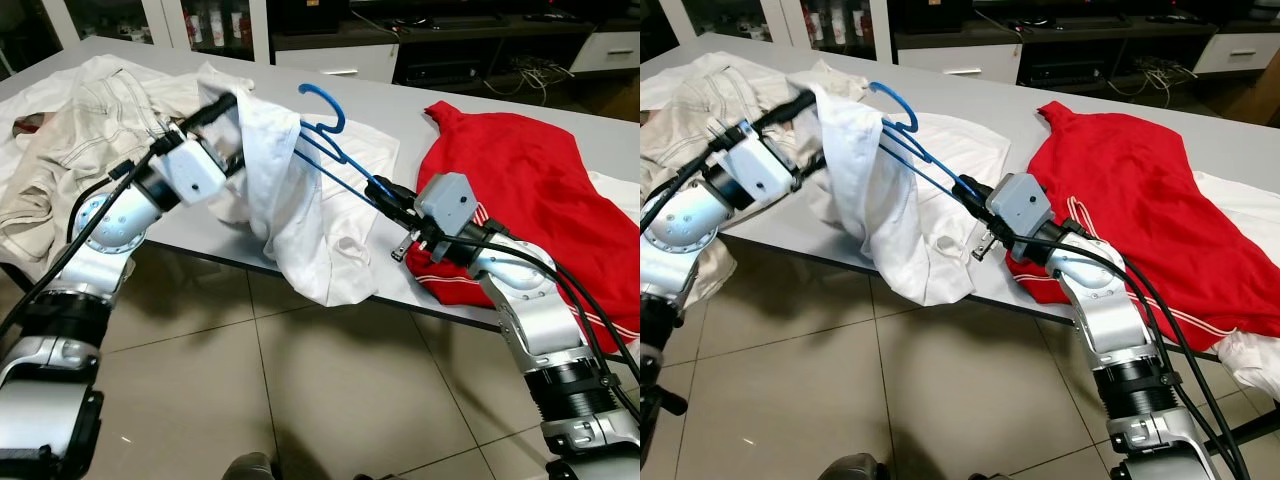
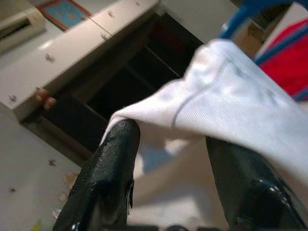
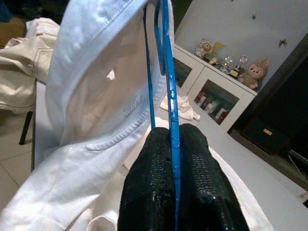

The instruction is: Hang hanger

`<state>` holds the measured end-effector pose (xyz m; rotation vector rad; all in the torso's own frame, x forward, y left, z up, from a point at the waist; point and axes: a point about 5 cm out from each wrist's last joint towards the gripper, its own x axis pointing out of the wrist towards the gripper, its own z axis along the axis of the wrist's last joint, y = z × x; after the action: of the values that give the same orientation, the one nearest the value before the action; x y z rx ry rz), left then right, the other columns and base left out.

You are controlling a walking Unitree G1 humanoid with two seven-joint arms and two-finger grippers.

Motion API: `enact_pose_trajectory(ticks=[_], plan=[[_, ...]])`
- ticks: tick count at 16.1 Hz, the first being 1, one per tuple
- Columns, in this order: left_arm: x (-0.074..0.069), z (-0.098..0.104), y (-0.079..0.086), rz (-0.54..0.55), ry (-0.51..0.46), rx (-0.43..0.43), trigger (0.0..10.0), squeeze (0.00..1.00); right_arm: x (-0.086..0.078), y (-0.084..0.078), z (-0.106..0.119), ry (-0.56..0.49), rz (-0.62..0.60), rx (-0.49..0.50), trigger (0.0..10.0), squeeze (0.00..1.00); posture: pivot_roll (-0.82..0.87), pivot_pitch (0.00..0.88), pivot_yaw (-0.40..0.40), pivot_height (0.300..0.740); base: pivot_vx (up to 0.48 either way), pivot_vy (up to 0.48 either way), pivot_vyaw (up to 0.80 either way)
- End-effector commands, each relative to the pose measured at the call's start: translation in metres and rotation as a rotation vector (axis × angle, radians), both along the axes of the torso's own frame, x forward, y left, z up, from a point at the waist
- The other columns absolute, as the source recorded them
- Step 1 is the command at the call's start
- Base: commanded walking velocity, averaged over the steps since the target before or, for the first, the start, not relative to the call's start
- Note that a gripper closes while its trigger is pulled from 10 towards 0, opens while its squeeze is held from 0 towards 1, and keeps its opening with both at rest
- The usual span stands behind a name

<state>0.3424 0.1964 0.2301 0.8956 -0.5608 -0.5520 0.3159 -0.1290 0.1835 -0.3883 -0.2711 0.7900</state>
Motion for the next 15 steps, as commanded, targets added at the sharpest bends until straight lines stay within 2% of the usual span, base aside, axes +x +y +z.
enact_pose_trajectory(ticks=[1,3,5,7,9,10,11,14,15], plan=[[-0.001,-0.002,0.001,0.007,0.015,0.048,10.0,1.00,0.003,0.000,0.010,-0.045,-0.006,0.005,10.0,0.00,0.12,0.000,-0.021,0.740,0.000,0.000,0.00],[0.000,-0.004,0.007,0.029,0.031,0.056,10.0,0.00,0.004,-0.001,0.010,-0.054,-0.005,0.007,10.0,0.00,0.12,0.000,-0.021,0.740,0.000,0.000,0.00],[0.000,-0.001,0.013,0.054,0.017,0.033,10.0,0.00,0.001,0.000,0.012,-0.066,0.016,0.011,10.0,0.00,0.12,0.001,-0.022,0.740,0.000,0.000,0.00],[0.004,0.010,0.038,0.199,-0.030,-0.023,10.0,0.00,-0.002,-0.001,0.013,-0.074,0.019,0.027,10.0,0.00,0.12,0.003,-0.019,0.740,0.000,0.000,0.00],[0.004,0.013,0.049,0.248,-0.039,-0.043,10.0,0.00,-0.004,-0.002,0.014,-0.082,0.026,0.040,10.0,0.00,0.12,0.004,-0.019,0.740,0.000,0.000,0.00],[0.003,0.014,0.051,0.252,-0.041,-0.038,3.3,0.00,-0.005,-0.002,0.014,-0.084,0.033,0.042,10.0,0.00,0.13,0.004,-0.019,0.740,0.000,0.000,0.00],[0.003,0.014,0.050,0.245,-0.044,-0.032,0.0,0.00,-0.007,-0.001,0.014,-0.081,0.042,0.041,10.0,0.00,0.13,0.004,-0.019,0.740,0.000,0.000,0.00],[0.002,0.015,0.049,0.236,-0.050,-0.021,0.0,0.00,-0.008,-0.001,0.011,-0.079,0.047,0.031,10.0,0.00,0.13,0.004,-0.019,0.740,0.000,0.000,0.00],[-0.001,0.016,0.045,0.203,-0.065,0.040,10.0,0.00,-0.007,-0.002,0.011,-0.091,0.039,0.007,10.0,0.00,0.13,0.004,-0.019,0.740,0.000,0.000,0.00]])
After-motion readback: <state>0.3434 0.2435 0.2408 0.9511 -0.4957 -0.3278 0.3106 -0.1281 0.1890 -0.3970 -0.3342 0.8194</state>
